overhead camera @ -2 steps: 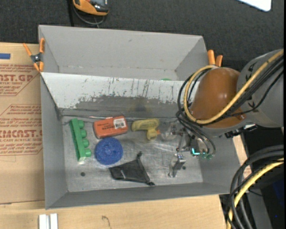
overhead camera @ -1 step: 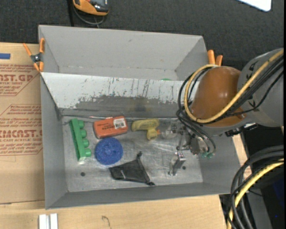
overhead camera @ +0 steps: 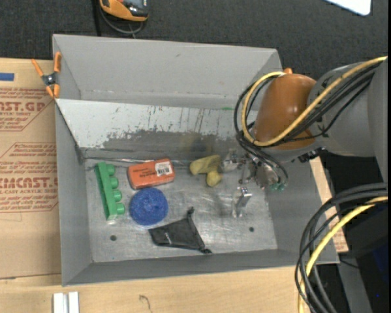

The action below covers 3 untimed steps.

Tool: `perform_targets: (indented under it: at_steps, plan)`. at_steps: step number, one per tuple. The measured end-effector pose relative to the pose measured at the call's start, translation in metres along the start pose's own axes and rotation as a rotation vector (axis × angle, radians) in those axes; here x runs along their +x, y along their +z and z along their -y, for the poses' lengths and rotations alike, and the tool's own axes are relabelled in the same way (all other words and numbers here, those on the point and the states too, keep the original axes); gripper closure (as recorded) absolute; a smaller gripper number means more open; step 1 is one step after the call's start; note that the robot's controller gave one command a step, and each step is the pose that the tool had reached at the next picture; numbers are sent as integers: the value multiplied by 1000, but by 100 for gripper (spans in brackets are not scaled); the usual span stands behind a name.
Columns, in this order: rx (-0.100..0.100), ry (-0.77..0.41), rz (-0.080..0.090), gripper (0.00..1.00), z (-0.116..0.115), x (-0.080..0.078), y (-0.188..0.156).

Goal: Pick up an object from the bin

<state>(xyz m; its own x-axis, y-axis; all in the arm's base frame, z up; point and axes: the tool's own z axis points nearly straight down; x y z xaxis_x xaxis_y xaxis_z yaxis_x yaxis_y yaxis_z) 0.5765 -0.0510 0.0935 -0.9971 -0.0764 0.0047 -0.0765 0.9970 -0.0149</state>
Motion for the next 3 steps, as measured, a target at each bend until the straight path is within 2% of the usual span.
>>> perform_targets:
  at_steps: [1,2,3]
  plan:
    - [-13,36,8,0,-20,-16,11]
    - [-14,-152,8,0,-33,-18,-9]
    - [-14,-91,18,0,-37,-18,3]
